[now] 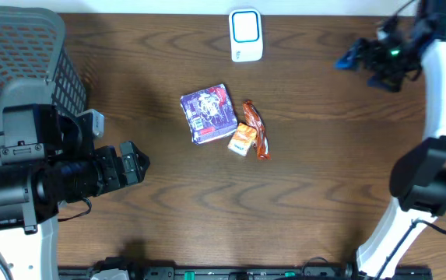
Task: Scan the item barcode
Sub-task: 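Carry the green wrapper right and drop it at the table's right edge, then move the right gripper over the long orange wrapper and close on it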
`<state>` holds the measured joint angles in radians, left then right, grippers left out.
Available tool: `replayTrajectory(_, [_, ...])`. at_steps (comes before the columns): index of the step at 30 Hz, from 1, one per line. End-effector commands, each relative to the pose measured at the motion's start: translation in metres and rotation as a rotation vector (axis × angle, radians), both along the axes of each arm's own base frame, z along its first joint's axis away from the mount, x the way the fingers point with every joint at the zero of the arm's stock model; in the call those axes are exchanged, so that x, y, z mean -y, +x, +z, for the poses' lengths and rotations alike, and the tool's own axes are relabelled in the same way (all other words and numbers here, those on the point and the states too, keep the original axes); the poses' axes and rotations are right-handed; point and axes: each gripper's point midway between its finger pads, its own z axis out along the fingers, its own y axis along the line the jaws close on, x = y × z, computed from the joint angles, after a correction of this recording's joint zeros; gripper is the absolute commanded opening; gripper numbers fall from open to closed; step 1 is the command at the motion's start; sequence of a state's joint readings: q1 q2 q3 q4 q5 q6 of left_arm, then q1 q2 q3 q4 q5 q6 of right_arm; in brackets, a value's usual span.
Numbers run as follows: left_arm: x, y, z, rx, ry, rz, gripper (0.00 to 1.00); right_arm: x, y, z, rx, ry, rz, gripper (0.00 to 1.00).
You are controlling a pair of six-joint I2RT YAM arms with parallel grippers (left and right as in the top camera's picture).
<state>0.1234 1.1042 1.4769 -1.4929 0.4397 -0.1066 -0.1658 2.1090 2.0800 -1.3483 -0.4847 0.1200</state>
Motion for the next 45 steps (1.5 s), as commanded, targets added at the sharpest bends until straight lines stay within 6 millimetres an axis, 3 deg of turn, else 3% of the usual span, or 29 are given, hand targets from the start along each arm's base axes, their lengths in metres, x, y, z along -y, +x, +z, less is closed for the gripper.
replayTrajectory(1, [0.000,0.000,-0.001,-0.003,-0.003,-0.003,0.98,-0.037,-0.014,-0.017,-0.070,-0.056,0.112,0.99])
replayTrajectory(4, [0.000,0.000,-0.001,-0.003,-0.003,-0.003,0.98,-0.058,-0.023,-0.027,-0.100,-0.144,0.181,0.99])
replayTrajectory(12, [0.000,0.000,-0.001,-0.003,-0.003,-0.002,0.98,-0.135,-0.042,-0.055,-0.098,-0.187,0.372,0.99])
replayTrajectory(18, [0.000,0.000,-0.001,-0.003,-0.003,-0.003,0.98,-0.167,-0.055,-0.091,-0.120,-0.200,0.387,0.99])
replayTrajectory(26, [0.000,0.000,-0.001,-0.003,-0.003,-0.003,0.98,-0.183,-0.053,-0.094,-0.086,-0.191,0.401,0.99])
replayTrajectory(32, [0.000,0.000,-0.001,-0.003,-0.003,-0.003,0.98,-0.175,-0.040,-0.089,-0.073,-0.178,0.324,0.99])
replayTrajectory(33, [0.000,0.000,-0.001,-0.003,-0.003,-0.003,0.98,-0.173,-0.036,-0.088,-0.067,-0.175,0.309,0.96])
replayTrajectory(36, [0.000,0.000,-0.001,-0.003,-0.003,-0.002,0.98,-0.174,-0.035,-0.090,-0.058,-0.174,0.311,0.72])
replayTrajectory(38, [0.000,0.000,-0.001,-0.003,-0.003,-0.003,0.98,-0.180,-0.038,-0.094,-0.057,-0.175,0.325,0.64])
replayTrajectory(45, [0.000,0.000,-0.001,-0.003,-0.003,-0.002,0.98,-0.195,-0.046,-0.129,-0.048,-0.170,0.323,0.58])
